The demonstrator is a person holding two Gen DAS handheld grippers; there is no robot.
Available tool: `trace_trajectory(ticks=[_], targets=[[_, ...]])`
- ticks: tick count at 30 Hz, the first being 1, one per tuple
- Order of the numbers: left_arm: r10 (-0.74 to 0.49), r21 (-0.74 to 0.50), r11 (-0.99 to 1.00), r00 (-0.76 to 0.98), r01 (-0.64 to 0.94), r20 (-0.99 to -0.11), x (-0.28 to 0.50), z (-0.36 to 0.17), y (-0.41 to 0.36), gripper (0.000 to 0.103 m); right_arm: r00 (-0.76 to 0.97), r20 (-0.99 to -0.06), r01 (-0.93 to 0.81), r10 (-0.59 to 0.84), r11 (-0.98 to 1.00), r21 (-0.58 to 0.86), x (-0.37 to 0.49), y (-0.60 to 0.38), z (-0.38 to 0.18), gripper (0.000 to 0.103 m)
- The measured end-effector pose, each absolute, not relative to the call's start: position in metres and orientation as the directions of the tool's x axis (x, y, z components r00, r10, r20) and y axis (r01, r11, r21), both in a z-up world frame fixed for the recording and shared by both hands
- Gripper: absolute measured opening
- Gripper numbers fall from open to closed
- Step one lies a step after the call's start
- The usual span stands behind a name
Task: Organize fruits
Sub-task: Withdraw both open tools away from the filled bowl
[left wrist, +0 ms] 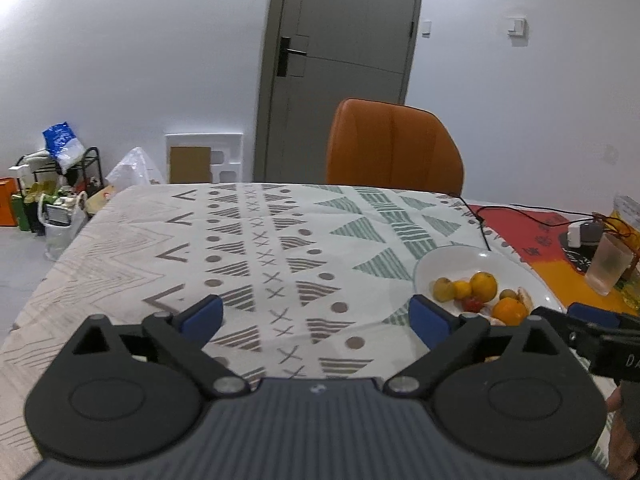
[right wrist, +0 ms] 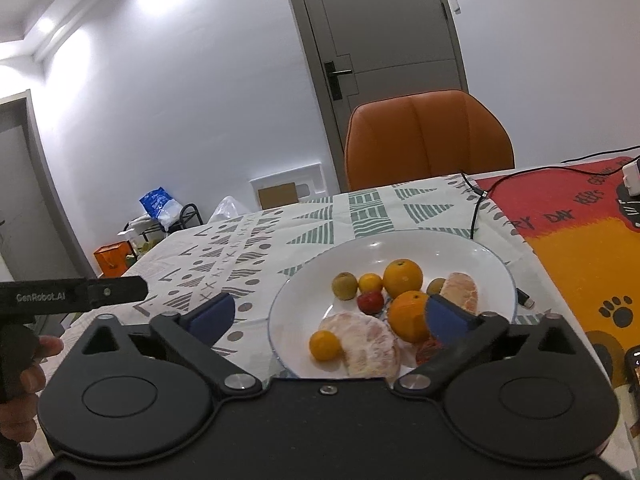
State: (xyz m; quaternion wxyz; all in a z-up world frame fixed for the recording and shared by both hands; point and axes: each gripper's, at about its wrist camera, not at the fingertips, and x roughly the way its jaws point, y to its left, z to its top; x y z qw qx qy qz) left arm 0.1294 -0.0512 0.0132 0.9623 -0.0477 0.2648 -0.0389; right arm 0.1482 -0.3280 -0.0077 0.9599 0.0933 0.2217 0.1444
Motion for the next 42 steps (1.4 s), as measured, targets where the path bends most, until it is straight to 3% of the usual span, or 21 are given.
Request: trace_trajectory(ticks=[12,42], targets=[[-0.021,-0.084,0.996,0.861,-0.025,-0.508,0.099,0.023,-0.036,0.099,0.842,-0.401,-0.284,0.36,0.929,0.239,0.124,-0.322,0.002,0.103],[0.029,-0.065,0.995,0.857,-0.073,-0.515,0.035,0.013,-0.02,0.1,0.844,-0.385,-0.335,0.374,0.927,0.167,0.073,-0.315,0.01,0.103]])
